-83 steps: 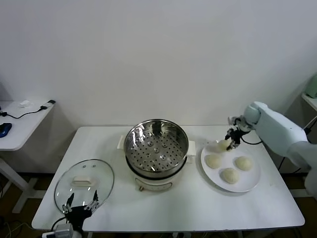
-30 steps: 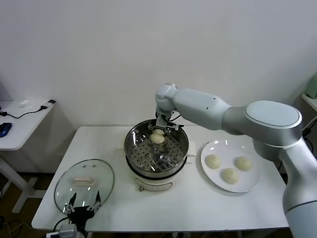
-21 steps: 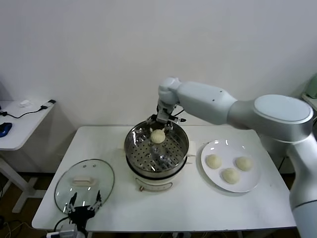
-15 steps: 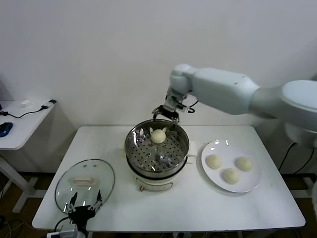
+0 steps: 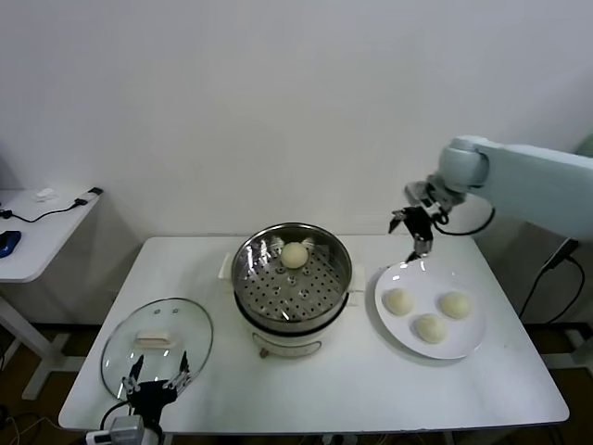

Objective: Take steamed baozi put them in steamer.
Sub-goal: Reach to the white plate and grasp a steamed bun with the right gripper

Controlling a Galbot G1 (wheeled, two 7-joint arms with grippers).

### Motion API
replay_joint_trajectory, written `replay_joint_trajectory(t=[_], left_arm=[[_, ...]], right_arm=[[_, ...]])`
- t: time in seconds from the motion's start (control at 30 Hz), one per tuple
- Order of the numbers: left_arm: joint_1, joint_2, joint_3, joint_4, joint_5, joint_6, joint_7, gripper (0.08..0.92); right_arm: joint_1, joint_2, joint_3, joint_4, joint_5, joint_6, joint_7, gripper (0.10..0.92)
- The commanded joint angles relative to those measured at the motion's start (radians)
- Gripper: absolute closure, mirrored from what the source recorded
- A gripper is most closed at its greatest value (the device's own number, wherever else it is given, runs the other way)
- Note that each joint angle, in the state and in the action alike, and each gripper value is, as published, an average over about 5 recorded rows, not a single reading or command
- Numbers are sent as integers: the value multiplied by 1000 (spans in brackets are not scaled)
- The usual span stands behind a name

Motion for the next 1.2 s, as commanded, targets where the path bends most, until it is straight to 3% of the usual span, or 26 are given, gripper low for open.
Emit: replay_joint_trajectory(t=[0.03, 0.33, 0.73, 0.93, 1.2], left_arm=[[0, -1, -1, 4, 1, 3, 2, 177], [7, 4, -10, 15, 1, 2, 2, 177], [7, 7, -11, 21, 2, 1, 0, 177], [9, 6, -11, 18, 4, -1, -2, 177], [14, 2, -8, 7, 6, 2, -6, 177]], right_arm=[[-259, -68, 110, -53, 8, -173, 55, 203], [-424, 44, 241, -217, -61, -163, 68, 203], [-492, 120, 336, -310, -83, -148, 91, 203], [-485, 127, 351, -317, -86, -141, 83, 213], [-449, 90, 351, -264, -96, -124, 46, 301]])
